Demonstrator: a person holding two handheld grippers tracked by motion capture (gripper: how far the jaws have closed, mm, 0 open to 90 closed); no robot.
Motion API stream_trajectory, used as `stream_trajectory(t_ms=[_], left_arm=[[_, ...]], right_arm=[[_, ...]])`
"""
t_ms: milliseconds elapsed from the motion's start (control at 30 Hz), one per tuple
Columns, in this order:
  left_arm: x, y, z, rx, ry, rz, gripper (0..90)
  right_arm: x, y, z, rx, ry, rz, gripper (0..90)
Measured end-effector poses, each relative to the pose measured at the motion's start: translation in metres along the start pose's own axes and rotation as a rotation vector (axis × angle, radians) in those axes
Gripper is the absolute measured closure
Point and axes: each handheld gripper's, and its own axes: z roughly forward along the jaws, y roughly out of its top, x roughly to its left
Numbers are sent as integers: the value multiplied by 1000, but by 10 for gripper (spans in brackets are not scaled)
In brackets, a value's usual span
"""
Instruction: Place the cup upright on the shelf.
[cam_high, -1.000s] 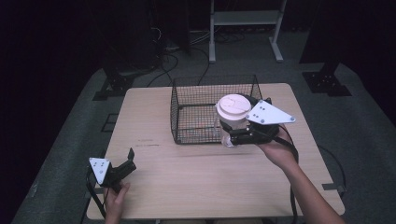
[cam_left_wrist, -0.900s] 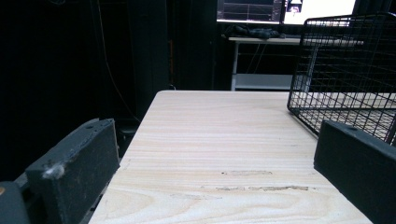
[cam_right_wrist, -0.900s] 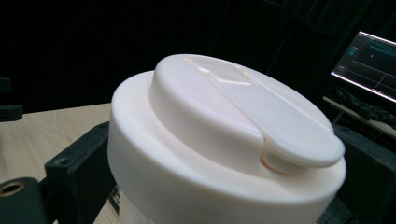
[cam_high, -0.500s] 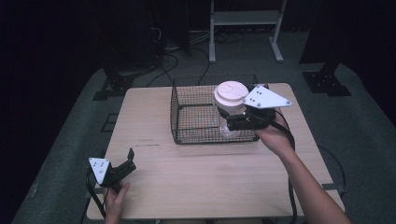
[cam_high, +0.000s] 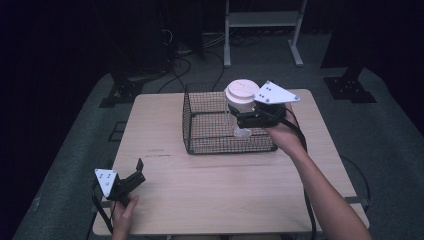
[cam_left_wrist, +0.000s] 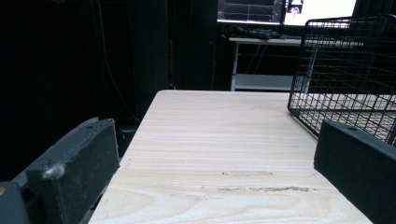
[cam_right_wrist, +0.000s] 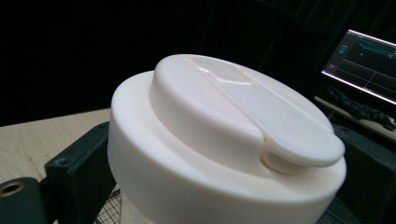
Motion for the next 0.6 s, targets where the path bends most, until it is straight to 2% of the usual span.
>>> stream_trajectory(t_ms=[600], left_arm=[[0, 0, 0, 0, 0, 1, 0]], right_arm=[[-10, -3, 33, 14, -27, 0, 41]])
